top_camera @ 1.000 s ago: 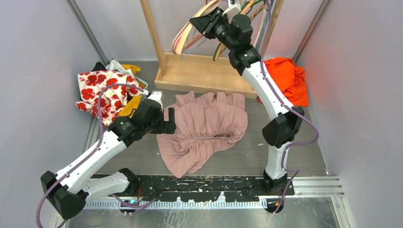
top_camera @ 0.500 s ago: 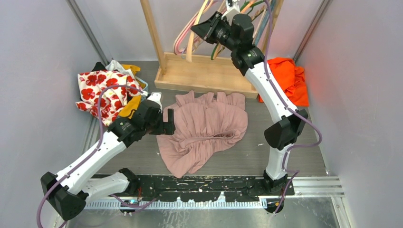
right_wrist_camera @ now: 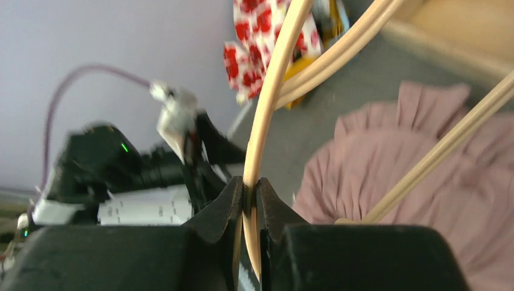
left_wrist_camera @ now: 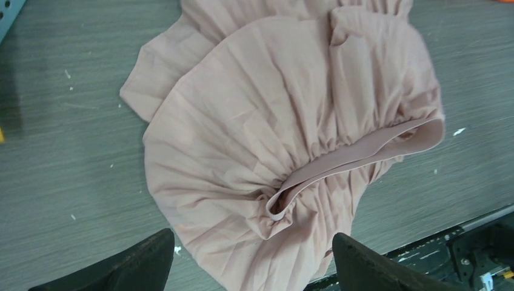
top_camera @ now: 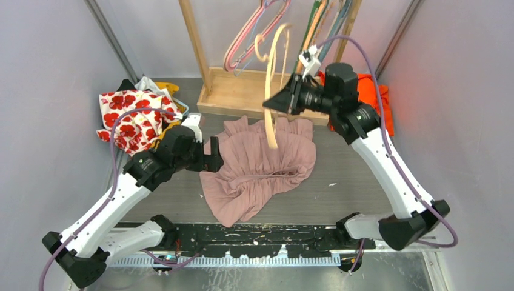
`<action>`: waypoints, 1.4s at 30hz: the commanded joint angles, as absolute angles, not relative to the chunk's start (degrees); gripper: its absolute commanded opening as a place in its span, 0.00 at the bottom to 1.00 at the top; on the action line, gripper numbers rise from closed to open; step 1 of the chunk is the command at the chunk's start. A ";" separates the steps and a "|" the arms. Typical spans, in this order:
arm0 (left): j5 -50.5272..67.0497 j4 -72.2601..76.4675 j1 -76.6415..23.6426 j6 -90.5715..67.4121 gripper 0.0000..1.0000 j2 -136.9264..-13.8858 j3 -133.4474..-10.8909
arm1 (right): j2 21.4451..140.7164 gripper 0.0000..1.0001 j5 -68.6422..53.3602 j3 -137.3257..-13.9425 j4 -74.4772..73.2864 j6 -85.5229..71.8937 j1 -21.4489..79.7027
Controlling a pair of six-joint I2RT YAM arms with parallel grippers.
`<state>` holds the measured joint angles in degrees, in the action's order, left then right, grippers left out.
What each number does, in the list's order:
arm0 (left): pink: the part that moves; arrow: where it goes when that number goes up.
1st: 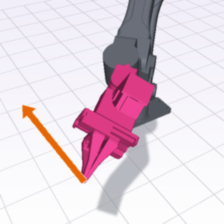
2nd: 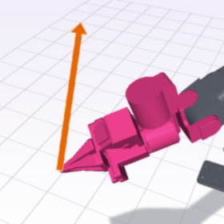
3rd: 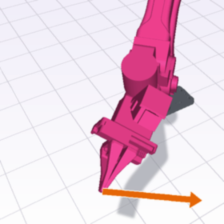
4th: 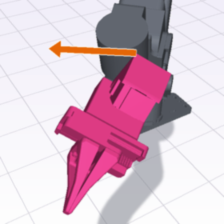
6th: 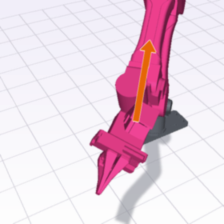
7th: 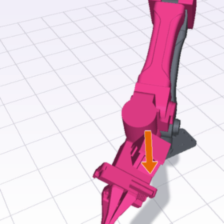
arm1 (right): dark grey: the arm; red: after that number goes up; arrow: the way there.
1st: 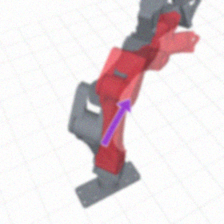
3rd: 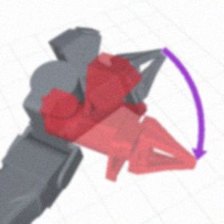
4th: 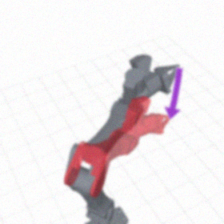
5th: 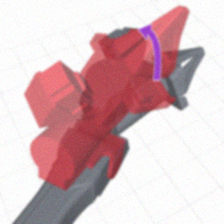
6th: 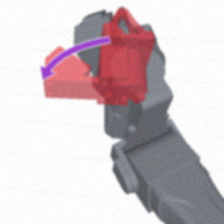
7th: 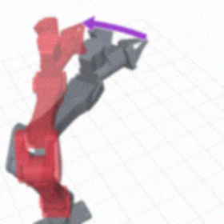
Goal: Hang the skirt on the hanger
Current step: Pick up the hanger from the clothesline.
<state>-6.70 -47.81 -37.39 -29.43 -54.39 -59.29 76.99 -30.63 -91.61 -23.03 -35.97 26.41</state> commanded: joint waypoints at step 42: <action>14.54 -28.94 -39.21 -47.67 0.99 -58.29 -53.81 | 66.08 0.01 -7.53 -65.25 -44.99 -23.27 59.13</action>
<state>14.17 -38.02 -38.68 -43.77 -57.04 -54.46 66.30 -9.47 -62.19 -48.66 -24.56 57.43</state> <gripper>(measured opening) 0.995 0.161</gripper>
